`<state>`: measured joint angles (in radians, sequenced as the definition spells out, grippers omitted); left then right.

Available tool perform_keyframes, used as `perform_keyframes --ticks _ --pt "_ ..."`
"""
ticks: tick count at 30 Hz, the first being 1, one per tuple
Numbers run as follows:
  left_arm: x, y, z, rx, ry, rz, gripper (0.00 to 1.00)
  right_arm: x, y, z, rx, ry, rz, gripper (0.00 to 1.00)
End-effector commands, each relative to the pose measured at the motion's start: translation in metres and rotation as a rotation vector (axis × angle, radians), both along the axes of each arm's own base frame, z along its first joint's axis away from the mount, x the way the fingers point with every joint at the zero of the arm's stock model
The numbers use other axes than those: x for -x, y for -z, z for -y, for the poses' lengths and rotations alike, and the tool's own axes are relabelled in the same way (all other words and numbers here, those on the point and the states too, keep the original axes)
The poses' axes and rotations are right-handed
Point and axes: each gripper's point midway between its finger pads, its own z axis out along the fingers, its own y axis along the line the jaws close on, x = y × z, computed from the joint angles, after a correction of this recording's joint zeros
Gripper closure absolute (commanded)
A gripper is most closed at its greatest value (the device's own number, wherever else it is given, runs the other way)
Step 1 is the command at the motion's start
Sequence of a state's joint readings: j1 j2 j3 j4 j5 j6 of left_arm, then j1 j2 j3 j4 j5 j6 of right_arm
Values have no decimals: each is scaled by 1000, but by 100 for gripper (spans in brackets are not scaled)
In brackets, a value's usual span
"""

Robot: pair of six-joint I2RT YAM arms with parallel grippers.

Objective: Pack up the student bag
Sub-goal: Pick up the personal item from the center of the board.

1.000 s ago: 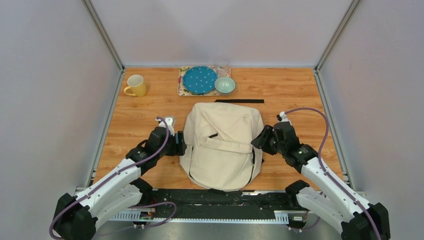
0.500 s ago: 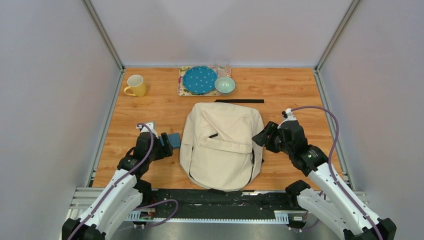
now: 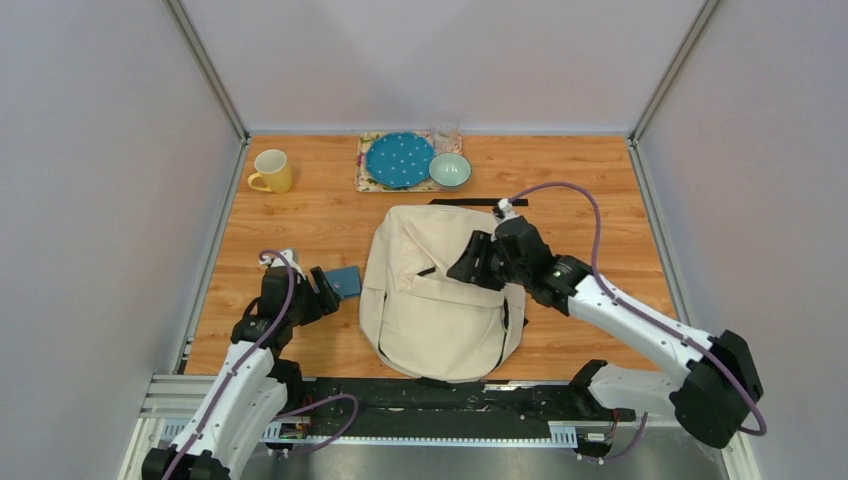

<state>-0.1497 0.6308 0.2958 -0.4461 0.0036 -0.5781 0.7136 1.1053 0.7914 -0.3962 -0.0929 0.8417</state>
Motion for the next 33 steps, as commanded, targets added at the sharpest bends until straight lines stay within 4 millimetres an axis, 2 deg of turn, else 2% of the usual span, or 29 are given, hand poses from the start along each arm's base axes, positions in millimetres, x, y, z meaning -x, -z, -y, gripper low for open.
perform_keyframes --ticks 1,4,9,18,22,24,25,26,29,32,33 --pt "-2 -5 3 49 7 11 17 -29 -26 -40 -82 13 55 48" --pt "-2 -5 5 57 11 7 17 -32 -28 -56 -103 10 42 48" --pt "-3 -4 5 68 4 1 16 -38 -5 -72 -75 24 -17 48" --pt "-6 -4 8 89 6 1 16 -45 13 -94 -45 1 -42 48" --pt "-5 -2 10 94 16 -9 16 -59 4 -109 -46 -20 -18 48" --pt "-4 -1 9 93 15 -14 16 -63 2 -116 -48 -32 -15 48" --pt "-3 0 9 94 14 -14 16 -65 8 -118 -35 -37 -23 48" --pt "-3 0 9 94 10 -14 16 -68 2 -123 -46 -43 -12 48" --pt "-2 3 8 92 7 -20 16 -74 1 -132 -45 -66 -8 48" --pt "-1 5 7 88 -2 -22 16 -75 1 -134 -25 -85 2 49" --pt "-1 5 6 85 -2 -25 15 -78 -5 -134 -22 -85 17 49"
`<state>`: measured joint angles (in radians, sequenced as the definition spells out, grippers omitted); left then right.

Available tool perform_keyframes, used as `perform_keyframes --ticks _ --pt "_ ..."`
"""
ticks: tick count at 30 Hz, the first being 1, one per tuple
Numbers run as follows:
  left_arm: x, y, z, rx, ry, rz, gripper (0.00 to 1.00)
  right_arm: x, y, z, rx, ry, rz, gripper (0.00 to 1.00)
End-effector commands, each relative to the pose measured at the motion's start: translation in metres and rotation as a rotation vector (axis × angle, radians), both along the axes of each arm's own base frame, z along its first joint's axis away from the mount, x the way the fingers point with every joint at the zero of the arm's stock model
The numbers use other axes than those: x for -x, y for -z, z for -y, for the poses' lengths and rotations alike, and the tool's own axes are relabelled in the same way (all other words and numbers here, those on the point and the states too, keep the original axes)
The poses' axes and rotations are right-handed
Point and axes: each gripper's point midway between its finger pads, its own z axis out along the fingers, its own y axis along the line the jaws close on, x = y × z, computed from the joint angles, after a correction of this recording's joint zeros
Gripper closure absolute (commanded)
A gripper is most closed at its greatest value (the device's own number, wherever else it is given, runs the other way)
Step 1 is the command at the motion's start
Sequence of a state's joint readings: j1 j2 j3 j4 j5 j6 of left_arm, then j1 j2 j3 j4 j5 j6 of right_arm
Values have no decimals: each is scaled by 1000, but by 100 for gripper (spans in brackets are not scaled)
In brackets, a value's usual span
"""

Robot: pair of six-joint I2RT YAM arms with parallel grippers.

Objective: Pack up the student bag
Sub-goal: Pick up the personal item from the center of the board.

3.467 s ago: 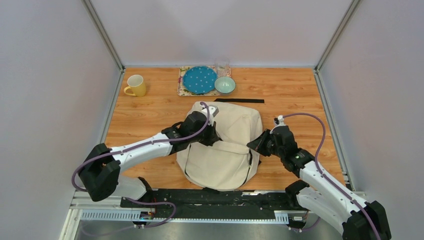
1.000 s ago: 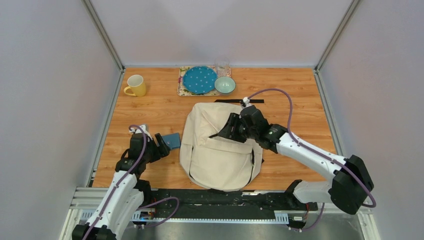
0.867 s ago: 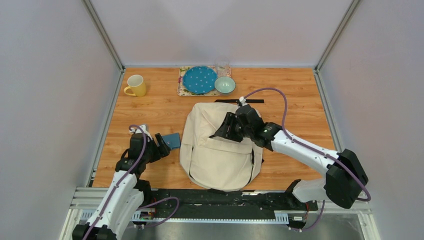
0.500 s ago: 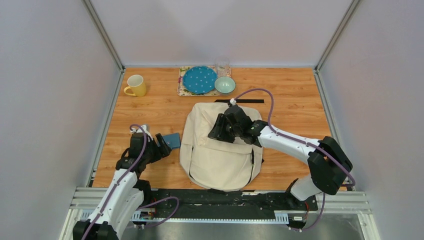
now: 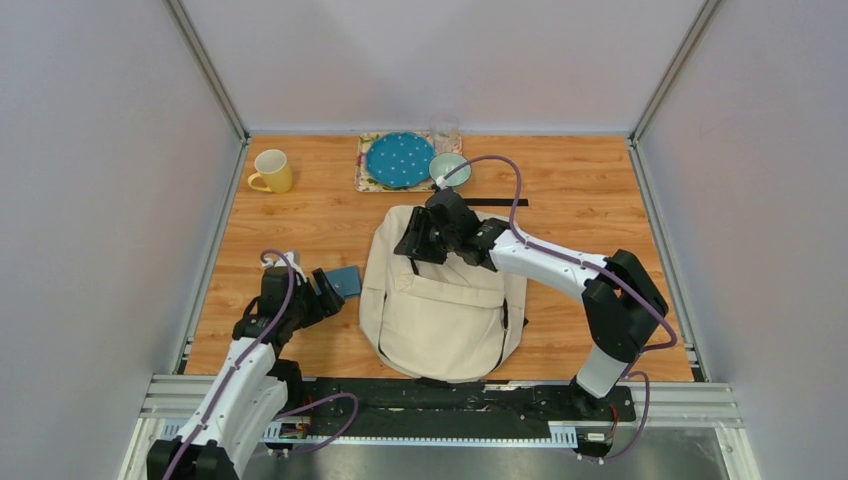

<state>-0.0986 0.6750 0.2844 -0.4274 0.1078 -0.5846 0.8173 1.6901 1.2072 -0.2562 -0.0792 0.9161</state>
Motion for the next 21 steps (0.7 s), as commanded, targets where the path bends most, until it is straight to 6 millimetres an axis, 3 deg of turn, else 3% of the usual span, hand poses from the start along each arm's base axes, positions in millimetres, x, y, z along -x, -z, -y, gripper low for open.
perform_keyframes --ticks 1,11,16,21 --pt "-5 -3 -3 7 -25 23 15 -9 -23 -8 4 -35 78 49" --pt "-13 -12 -10 -5 -68 56 15 -21 -53 16 115 -5 208 48" --pt "-20 -14 -10 10 -74 66 15 -4 -67 -6 70 -100 239 48" --pt "-31 -18 -8 47 -81 103 15 11 -53 -34 58 -186 188 49"
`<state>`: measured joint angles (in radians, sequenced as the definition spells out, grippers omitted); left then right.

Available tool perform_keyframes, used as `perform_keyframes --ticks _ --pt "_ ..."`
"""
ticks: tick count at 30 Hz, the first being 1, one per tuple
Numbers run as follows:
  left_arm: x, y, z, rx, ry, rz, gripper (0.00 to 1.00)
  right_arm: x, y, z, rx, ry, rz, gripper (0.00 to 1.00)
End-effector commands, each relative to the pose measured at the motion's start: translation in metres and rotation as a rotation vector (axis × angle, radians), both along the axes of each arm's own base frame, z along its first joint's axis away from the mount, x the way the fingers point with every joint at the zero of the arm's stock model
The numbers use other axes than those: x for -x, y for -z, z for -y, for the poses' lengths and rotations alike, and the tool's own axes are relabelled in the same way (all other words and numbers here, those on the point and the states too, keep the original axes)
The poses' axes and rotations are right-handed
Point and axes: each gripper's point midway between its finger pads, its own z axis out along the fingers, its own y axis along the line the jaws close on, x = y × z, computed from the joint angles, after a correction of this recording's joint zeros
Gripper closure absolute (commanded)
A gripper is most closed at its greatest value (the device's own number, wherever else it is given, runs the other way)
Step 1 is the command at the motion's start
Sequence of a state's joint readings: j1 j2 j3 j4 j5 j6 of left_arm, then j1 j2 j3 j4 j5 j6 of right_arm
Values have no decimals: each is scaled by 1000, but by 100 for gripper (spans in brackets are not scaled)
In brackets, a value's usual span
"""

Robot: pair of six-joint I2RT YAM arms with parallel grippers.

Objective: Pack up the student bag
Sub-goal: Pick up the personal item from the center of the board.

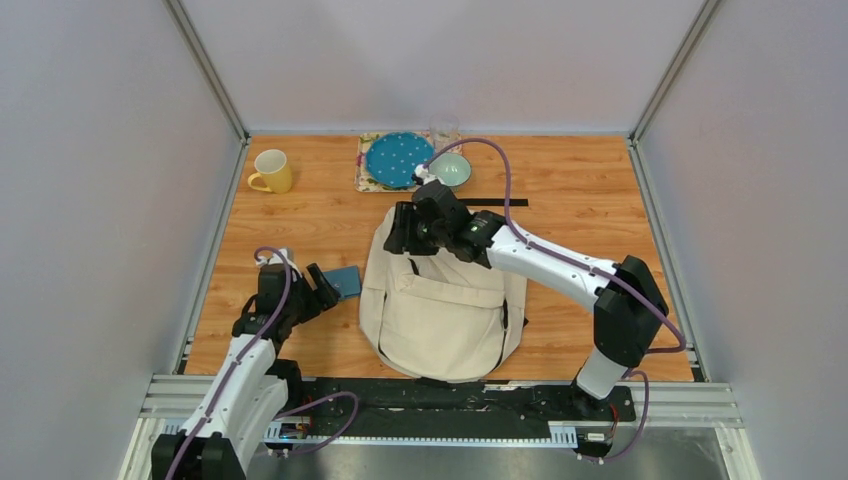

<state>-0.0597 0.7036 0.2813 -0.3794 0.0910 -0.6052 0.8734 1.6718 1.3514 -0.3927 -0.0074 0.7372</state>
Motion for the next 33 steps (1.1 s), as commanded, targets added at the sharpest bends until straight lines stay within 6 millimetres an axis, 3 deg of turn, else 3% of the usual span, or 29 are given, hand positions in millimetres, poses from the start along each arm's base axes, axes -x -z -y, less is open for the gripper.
perform_keyframes --ticks 1,5,6,7,15,22,28,31,33 --pt "-22 -17 1 46 -20 88 15 10 -12 -31 -32 -91 17 49" --pt "-33 -22 -3 40 -33 133 15 13 0 -49 -16 -128 -7 50" --pt "-35 -24 -3 42 -33 143 15 13 11 -53 1 -147 -26 50" --pt "-36 -23 -4 40 -32 138 15 11 7 -56 5 -150 -28 50" --pt "-45 -15 -3 70 -19 155 15 16 28 -57 33 -170 -70 52" --pt "-45 -3 -2 78 -13 123 18 23 34 -55 34 -177 -85 52" --pt "-44 2 -2 76 -9 112 34 29 40 -57 34 -189 -103 52" --pt "-42 5 -1 78 -3 98 49 32 42 -54 36 -188 -108 53" --pt "-42 6 0 81 -2 93 65 33 41 -51 36 -186 -109 53"
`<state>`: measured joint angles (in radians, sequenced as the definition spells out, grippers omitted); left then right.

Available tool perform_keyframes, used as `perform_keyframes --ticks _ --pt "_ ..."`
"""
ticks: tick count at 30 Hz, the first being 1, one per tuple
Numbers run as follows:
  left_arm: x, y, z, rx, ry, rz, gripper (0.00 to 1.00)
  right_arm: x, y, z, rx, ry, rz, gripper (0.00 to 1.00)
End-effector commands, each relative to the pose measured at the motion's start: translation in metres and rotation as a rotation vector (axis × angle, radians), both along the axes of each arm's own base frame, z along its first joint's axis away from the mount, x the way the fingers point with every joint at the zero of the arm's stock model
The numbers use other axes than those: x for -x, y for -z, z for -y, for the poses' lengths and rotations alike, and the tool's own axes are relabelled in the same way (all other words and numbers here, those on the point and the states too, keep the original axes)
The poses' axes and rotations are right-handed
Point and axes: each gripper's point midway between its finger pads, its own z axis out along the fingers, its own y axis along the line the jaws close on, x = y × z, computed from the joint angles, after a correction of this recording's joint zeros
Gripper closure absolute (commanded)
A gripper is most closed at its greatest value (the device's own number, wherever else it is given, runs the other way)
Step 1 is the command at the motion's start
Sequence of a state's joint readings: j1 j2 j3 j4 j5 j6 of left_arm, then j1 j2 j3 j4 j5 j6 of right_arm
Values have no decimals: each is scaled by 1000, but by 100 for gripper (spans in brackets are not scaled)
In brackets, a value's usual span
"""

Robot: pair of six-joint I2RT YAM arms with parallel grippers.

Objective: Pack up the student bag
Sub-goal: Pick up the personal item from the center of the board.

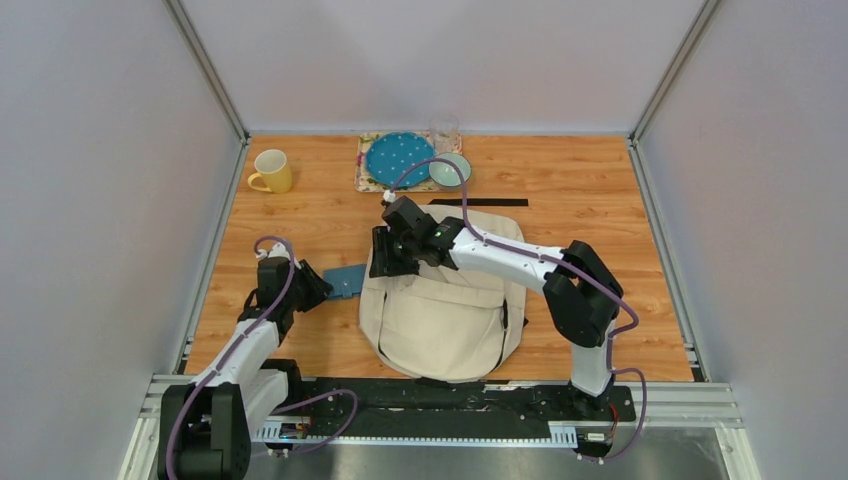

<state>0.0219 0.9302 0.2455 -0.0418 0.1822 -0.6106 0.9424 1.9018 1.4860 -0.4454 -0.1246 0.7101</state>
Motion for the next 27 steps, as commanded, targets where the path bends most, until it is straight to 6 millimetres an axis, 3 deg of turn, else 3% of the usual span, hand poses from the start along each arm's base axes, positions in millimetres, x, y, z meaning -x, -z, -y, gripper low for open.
perform_keyframes --ticks 1,2,5,12,17,27 --pt "-3 -1 4 15 22 16 70 6 -17 1 -44 -9 24 53" --pt "-4 -2 3 16 21 18 81 7 -17 2 -42 -7 25 53" --pt "-4 -3 6 30 32 16 100 9 -21 8 -43 -4 35 53" --pt "-6 -13 13 56 65 47 100 15 -38 20 -64 14 58 53" --pt "-10 -36 10 43 51 116 100 18 -48 30 -83 34 71 53" --pt "-1 -131 -13 -96 -9 257 100 33 -67 59 -157 68 79 52"
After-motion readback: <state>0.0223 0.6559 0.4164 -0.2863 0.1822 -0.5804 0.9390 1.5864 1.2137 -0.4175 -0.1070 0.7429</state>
